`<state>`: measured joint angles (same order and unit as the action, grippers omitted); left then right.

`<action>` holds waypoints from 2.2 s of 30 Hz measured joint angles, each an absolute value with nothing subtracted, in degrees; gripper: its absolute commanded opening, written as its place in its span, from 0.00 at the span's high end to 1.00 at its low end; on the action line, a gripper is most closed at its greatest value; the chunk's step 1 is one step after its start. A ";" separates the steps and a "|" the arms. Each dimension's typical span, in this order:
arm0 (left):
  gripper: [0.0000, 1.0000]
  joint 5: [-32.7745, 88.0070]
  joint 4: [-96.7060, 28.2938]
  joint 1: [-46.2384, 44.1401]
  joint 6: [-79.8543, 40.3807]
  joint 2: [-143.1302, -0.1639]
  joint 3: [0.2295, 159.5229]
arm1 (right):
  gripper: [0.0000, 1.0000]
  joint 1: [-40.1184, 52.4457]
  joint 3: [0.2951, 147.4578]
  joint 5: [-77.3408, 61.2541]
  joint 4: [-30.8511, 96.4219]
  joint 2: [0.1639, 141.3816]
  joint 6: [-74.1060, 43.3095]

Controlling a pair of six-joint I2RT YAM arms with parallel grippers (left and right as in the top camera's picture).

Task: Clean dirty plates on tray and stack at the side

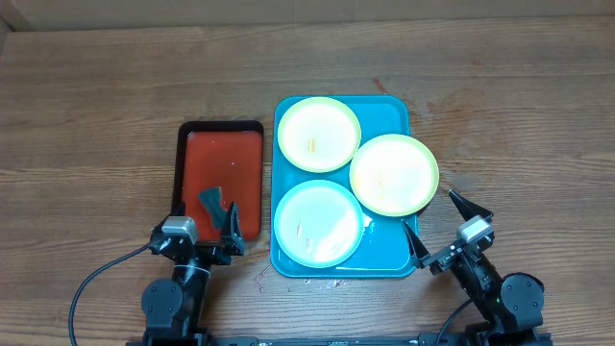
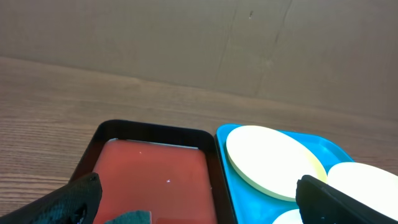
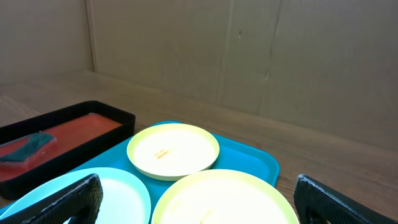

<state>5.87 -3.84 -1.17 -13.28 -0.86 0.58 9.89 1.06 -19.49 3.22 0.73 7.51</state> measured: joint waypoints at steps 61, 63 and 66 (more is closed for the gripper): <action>0.00 13.50 -57.52 -1.17 -19.22 -51.09 63.59 | 0.00 10.70 61.95 -28.25 53.63 60.88 -3.86; 0.00 14.26 -58.50 -1.17 -19.22 -52.01 63.59 | 0.00 12.03 61.95 -29.80 55.53 64.23 -5.06; 0.00 14.72 -58.96 -1.17 -19.22 -52.86 63.59 | 0.00 16.51 61.91 -27.55 57.63 69.84 -9.72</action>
<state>14.72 -58.96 -1.17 -19.22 -52.86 63.59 16.51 61.91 -27.55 57.63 69.84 -9.72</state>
